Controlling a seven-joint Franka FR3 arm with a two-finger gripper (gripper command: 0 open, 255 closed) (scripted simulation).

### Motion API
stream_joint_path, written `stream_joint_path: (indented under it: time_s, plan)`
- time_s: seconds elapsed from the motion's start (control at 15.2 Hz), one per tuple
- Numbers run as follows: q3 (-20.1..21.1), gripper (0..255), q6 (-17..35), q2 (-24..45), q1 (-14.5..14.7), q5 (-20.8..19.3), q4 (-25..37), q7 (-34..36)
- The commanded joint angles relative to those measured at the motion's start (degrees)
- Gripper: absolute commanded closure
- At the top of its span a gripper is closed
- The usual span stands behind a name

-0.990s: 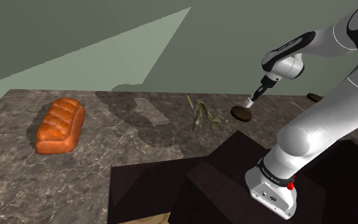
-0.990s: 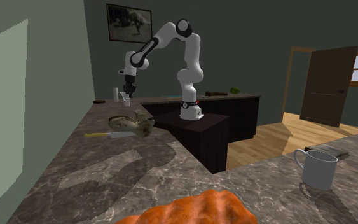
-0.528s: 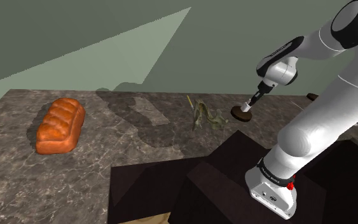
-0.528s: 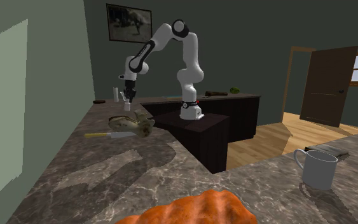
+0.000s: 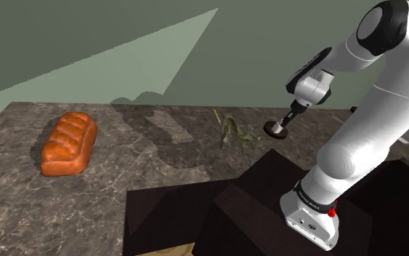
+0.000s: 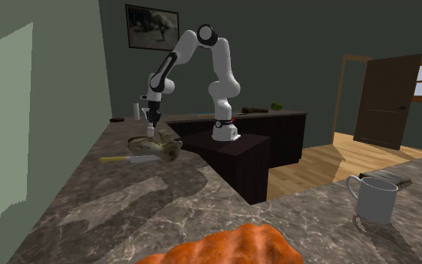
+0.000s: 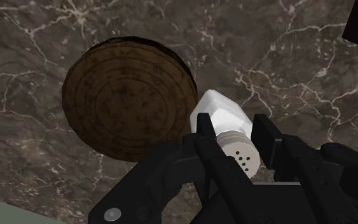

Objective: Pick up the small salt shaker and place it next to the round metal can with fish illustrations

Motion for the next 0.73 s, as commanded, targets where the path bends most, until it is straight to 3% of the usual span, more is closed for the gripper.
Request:
stream_joint_path:
  time_s: [0.0,0.4,0.66]
  plan:
    - [1.00,255,1.11,1.93,-0.51,3.34,0.15,-2.53]
    - [5.71,255,4.11,7.98,-3.57,13.58,1.27,-10.39]
    - [5.79,255,4.12,7.97,-3.66,13.53,1.26,-10.36]
